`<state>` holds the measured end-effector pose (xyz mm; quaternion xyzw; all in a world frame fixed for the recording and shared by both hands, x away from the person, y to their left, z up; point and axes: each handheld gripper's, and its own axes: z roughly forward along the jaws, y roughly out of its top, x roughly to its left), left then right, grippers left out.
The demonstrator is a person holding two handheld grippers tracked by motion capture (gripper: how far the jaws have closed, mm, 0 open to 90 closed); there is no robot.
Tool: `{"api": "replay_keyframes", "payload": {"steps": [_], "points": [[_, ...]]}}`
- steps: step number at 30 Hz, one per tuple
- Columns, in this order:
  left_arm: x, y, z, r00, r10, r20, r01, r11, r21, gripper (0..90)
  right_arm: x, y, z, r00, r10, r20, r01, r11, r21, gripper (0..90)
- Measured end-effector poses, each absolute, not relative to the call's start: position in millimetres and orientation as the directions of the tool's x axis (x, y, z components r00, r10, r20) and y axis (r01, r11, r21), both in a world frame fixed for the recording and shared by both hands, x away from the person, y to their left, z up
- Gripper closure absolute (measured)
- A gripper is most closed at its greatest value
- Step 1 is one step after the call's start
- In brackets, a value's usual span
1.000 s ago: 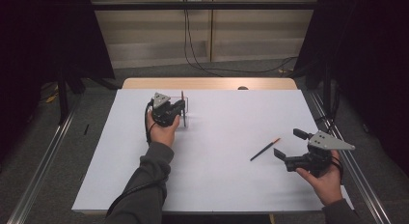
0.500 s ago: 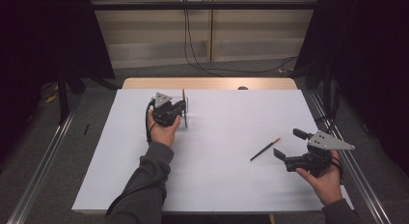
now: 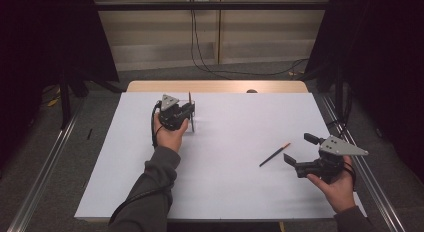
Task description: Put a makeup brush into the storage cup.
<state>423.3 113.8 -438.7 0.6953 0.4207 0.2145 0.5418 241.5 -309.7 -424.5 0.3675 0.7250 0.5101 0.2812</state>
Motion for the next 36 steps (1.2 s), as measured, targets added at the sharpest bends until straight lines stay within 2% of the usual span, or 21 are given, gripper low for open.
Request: {"api": "replay_keyframes", "payload": {"steps": [11, 32, 36], "points": [[421, 119, -432, 0.559, 0.811, -0.173, 0.336, -0.031, 0.941, 69.8, 242, -309, -425, -0.569, 0.822, -0.038, 0.245, 0.213, 0.946, 0.1], [415, 126, -422, 0.602, 0.784, -0.151, 0.29, -0.038, 0.956, 48.5, 242, -309, -425, -0.569, 0.821, -0.036, 0.25, 0.214, 0.944, 0.1], [414, 127, -421, 0.61, 0.776, -0.159, 0.287, -0.03, 0.958, 41.1, 242, -309, -426, -0.571, 0.82, -0.035, 0.252, 0.216, 0.943, 0.1]]}}
